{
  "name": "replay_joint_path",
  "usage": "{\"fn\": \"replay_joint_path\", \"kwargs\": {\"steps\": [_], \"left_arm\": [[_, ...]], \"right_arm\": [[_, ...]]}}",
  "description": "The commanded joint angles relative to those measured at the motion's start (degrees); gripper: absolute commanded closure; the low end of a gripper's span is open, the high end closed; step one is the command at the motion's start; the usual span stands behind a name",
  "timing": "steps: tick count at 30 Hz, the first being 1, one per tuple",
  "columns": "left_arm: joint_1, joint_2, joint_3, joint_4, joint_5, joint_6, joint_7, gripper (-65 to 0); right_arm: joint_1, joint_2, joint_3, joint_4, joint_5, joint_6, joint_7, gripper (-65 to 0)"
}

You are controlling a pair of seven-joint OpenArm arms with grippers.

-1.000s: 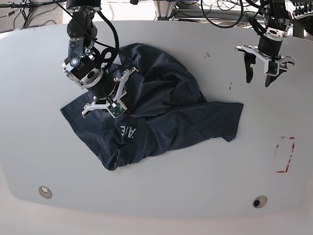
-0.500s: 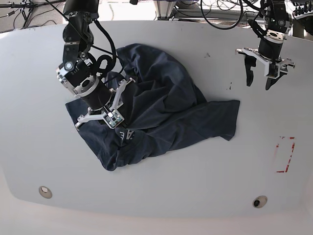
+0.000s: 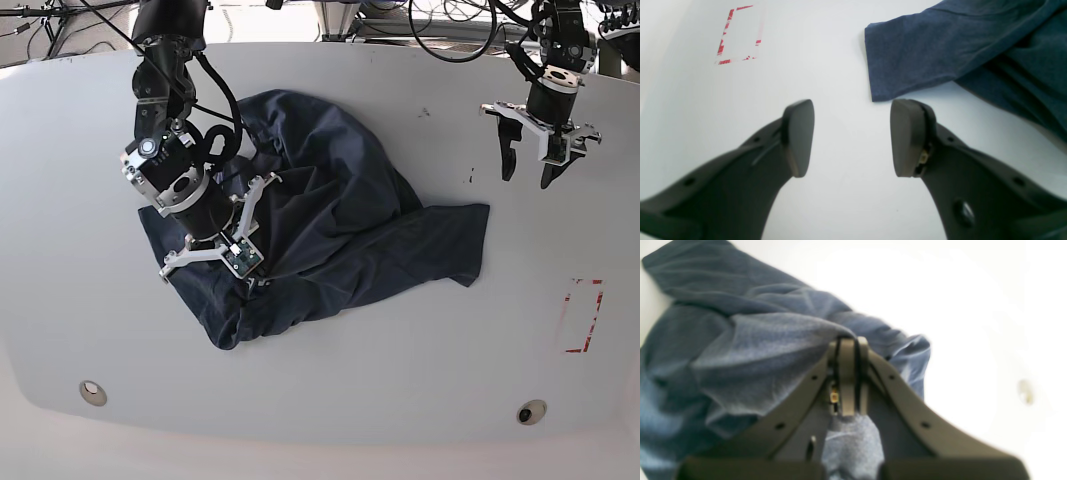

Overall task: Fold the T-shirt properly
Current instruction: 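Drag the held fabric with the right gripper toward the 'AE' print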

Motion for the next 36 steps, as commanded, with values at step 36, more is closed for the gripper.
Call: {"fn": "replay_joint_path", "kwargs": {"steps": [36], "left_arm": [[-0.69,-0.36,-0.13,0.04,-0.12,-0.10,0.41,-33.6]], "right_arm": [[-3.60,7.81,3.85,6.77,2.74,0.10,-0.24,0.0]]}}
